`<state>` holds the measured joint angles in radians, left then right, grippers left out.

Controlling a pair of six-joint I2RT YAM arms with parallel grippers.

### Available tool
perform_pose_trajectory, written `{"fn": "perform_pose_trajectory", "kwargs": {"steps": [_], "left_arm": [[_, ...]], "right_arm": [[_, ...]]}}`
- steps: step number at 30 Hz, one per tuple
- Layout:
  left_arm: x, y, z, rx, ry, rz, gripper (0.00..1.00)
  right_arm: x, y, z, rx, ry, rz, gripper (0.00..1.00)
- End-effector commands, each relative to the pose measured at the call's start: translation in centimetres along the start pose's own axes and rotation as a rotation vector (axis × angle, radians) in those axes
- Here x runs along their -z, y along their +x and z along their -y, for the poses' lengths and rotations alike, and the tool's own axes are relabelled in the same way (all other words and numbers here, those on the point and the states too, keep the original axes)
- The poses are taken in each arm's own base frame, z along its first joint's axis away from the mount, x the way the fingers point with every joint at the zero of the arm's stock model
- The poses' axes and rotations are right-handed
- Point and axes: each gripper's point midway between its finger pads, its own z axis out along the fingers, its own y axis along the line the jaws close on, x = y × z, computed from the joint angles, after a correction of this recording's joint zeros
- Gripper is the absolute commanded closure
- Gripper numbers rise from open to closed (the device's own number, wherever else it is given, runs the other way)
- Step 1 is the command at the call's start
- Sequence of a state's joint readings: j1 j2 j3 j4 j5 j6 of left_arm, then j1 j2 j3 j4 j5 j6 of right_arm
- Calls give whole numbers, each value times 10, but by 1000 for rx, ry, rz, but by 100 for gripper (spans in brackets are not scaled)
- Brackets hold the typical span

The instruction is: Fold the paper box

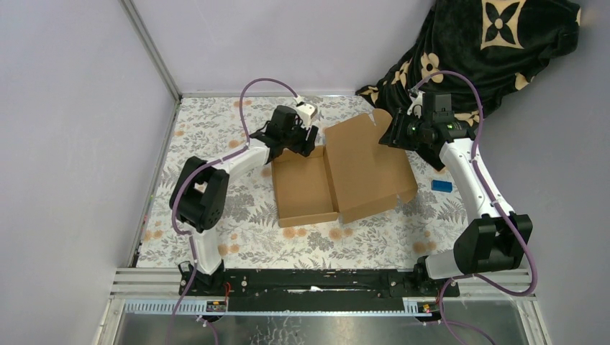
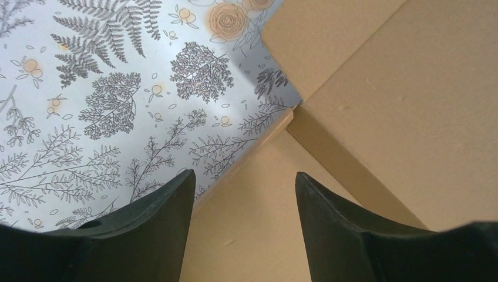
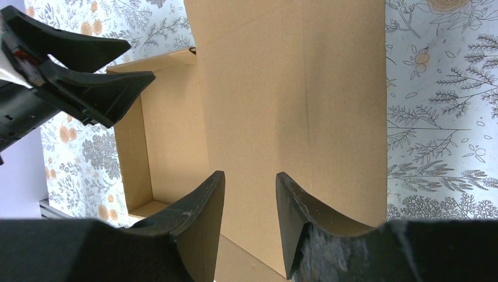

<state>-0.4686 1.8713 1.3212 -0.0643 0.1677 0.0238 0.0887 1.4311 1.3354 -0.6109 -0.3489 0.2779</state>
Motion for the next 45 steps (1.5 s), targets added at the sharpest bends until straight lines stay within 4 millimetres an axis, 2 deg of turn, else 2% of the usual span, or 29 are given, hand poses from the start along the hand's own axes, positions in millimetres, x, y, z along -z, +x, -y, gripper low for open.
{"fn": "perform_pose_trajectory", "kwargs": {"steps": [1,7,18,21,23,27,34,40,42,45], "left_arm": [[-11,2,-8,-54,23,4,31],[-19,17,-14,-25,52,-41,33],[-36,31,-27,32,28,-87,37],[-36,34,-32,53,-9,-98,44],[-34,37,-35,69,-34,-106,54],[-28,44,-40,108,-85,-110,64],[-9,63,-44,148,-209,-124,71],[11,74,-31,124,-353,-138,70],[13,75,-25,117,-368,-131,65],[13,71,-22,124,-387,-114,51]], "right_arm": [[5,-6,-7,12,-35,28,55],[2,-5,-7,10,-40,21,55],[-4,-3,-8,4,-55,10,55],[-5,-4,-8,3,-58,8,55],[-5,-4,-8,3,-59,9,55],[-7,-2,-8,0,-63,4,55],[-8,-1,-10,-8,-80,3,56],[-7,3,-11,-7,-88,3,56],[-7,4,-11,-8,-89,3,56],[-6,6,-10,-7,-86,4,56]]}}
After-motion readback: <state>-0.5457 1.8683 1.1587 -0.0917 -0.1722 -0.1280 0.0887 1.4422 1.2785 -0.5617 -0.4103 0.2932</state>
